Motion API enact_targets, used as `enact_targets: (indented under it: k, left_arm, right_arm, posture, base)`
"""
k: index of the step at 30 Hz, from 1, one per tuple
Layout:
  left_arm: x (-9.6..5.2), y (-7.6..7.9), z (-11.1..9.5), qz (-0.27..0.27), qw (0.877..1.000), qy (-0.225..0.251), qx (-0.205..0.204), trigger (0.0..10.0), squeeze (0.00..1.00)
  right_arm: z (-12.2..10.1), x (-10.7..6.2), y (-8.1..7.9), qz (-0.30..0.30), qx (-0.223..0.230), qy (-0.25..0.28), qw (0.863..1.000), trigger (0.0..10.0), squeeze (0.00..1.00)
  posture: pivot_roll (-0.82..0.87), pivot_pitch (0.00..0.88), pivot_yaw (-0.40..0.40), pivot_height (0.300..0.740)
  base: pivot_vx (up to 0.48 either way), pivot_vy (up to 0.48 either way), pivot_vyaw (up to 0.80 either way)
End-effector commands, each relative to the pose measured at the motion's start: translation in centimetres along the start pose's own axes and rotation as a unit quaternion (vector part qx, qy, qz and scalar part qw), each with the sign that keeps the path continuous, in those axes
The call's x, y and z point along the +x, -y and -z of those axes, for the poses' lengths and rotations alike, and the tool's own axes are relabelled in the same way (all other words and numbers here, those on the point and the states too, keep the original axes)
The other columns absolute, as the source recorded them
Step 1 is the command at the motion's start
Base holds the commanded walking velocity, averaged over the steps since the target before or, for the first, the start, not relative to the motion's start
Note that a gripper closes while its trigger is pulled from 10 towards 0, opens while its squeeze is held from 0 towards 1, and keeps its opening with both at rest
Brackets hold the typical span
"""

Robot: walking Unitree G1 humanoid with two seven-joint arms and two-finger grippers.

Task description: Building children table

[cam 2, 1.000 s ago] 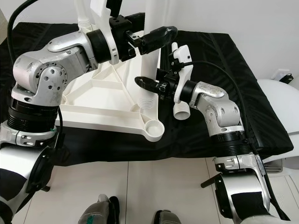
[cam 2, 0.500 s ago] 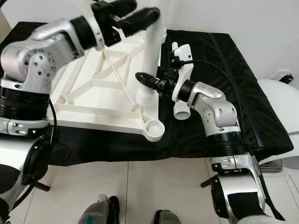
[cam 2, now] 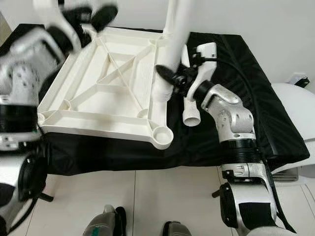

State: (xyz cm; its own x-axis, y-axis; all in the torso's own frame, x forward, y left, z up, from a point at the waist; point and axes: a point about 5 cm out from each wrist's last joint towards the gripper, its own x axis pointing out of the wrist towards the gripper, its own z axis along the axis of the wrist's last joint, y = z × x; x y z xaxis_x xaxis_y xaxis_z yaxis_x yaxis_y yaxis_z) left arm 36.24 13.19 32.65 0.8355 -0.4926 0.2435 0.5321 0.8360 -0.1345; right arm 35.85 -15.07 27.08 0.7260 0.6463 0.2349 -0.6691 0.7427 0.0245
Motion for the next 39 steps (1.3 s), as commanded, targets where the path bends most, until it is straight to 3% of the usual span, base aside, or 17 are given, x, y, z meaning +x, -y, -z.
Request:
enact_targets:
  k: [1,2,5,7,10,12,13,16,20,21,22,24,28,29,31,34,39]
  left_arm:
    - [-0.1,1.8,1.1,0.035,0.999,-0.012,0.033,10.0,0.0]
    - [-0.4,2.5,2.2,0.049,0.998,-0.022,0.043,10.0,0.0]
    - [-0.6,3.1,2.9,0.056,0.997,-0.027,0.048,10.0,0.0]
    - [-1.4,4.7,4.8,0.09,0.992,-0.035,0.08,10.0,0.0]
    - [-1.9,5.5,5.8,0.111,0.989,-0.045,0.093,10.0,0.0]
    - [-2.9,6.2,7.5,0.142,0.979,-0.069,0.13,10.0,0.0]
    - [-2.9,6.2,7.5,0.142,0.979,-0.069,0.13,10.0,0.0]
    - [-4.1,5.9,9.2,0.158,0.965,-0.101,0.181,10.0,0.0]
    - [-4.7,5.6,9.9,0.161,0.959,-0.116,0.201,10.0,0.0]
    - [-5.3,4.8,10.6,0.155,0.951,-0.139,0.23,10.0,0.0]
    - [-5.3,4.8,10.6,0.155,0.951,-0.139,0.23,10.0,0.0]
    - [-6.2,3.4,11.5,0.142,0.938,-0.17,0.265,10.0,0.0]
    - [-6.8,2.3,12.2,0.134,0.927,-0.198,0.288,10.0,0.0]
    - [-6.8,2.3,12.2,0.134,0.927,-0.198,0.288,10.0,0.0]
    - [-7.2,2.4,12.9,0.153,0.913,-0.214,0.311,10.0,0.0]
    - [-7.5,2.8,13.2,0.176,0.904,-0.217,0.325,10.0,0.0]
    - [-7.7,3.4,12.9,0.195,0.906,-0.208,0.312,10.0,0.0]
  right_arm:
    - [-0.9,0.0,-0.4,-0.005,0.003,0.025,1.0,10.0,0.0]
    - [-1.0,-0.1,-0.5,-0.004,0.004,0.029,1.0,10.0,0.0]
    - [-1.0,-0.2,-0.6,-0.003,0.005,0.032,0.999,10.0,0.0]
    - [-1.1,-0.5,-0.8,0.004,0.007,0.04,0.999,10.0,0.0]
    - [-1.1,-0.8,-0.8,0.01,0.008,0.043,0.999,10.0,0.0]
    - [-0.8,-1.3,-0.9,0.024,0.013,0.049,0.998,10.0,0.0]
    - [-0.8,-1.3,-0.9,0.024,0.013,0.049,0.998,10.0,0.0]
    - [-0.8,-2.0,-0.8,0.043,0.017,0.061,0.997,10.0,0.0]
    - [-0.8,-2.3,-0.7,0.053,0.018,0.067,0.996,10.0,0.0]
    - [-1.0,-2.8,-0.5,0.061,0.02,0.072,0.995,10.0,0.0]
    - [-1.0,-2.8,-0.5,0.061,0.02,0.072,0.995,10.0,0.0]
    - [-1.3,-3.6,-0.2,0.071,0.022,0.079,0.994,10.0,0.0]
    - [-1.4,-4.3,-0.3,0.074,0.023,0.079,0.994,10.0,0.0]
    - [-1.4,-4.3,-0.3,0.074,0.023,0.079,0.994,10.0,0.0]
    - [-1.2,-4.6,-0.5,0.071,0.02,0.073,0.995,10.0,0.0]
    - [-1.2,-5.0,-0.7,0.069,0.018,0.07,0.995,10.0,0.0]
    - [-1.3,-5.3,-0.6,0.073,0.018,0.069,0.995,10.0,0.0]
  posture:
    - [0.0,0.142,-0.033,0.74]
    - [0.0,0.146,-0.031,0.74]
    - [0.0,0.146,-0.031,0.74]
    - [0.0,0.153,-0.029,0.74]
    - [0.0,0.155,-0.03,0.74]
    - [0.0,0.159,-0.028,0.74]
    - [0.0,0.159,-0.028,0.74]
    - [0.0,0.163,-0.021,0.74]
    - [0.0,0.164,-0.018,0.74]
    - [0.0,0.166,-0.013,0.74]
    - [0.0,0.166,-0.013,0.74]
    - [0.0,0.169,-0.011,0.74]
    - [0.0,0.177,-0.009,0.74]
    - [0.0,0.177,-0.009,0.74]
    - [-0.01,0.183,-0.005,0.74]
    - [-0.01,0.187,-0.003,0.74]
    - [-0.01,0.189,-0.002,0.74]
  base:
    - [0.0,0.0,0.0]
    - [0.0,0.0,0.0]
    - [0.0,0.0,0.0]
    - [0.0,0.0,0.0]
    - [0.0,0.0,0.0]
    - [0.0,0.0,0.0]
    - [0.0,0.0,0.0]
    - [0.0,0.0,0.0]
    - [0.0,0.0,0.0]
    - [0.0,0.0,0.0]
    - [0.0,0.0,0.0]
    - [0.0,0.0,0.0]
    - [0.0,0.0,0.0]
    - [0.0,0.0,0.0]
    - [0.0,0.0,0.0]
    - [0.0,0.0,0.0]
    - [0.0,0.0,0.0]
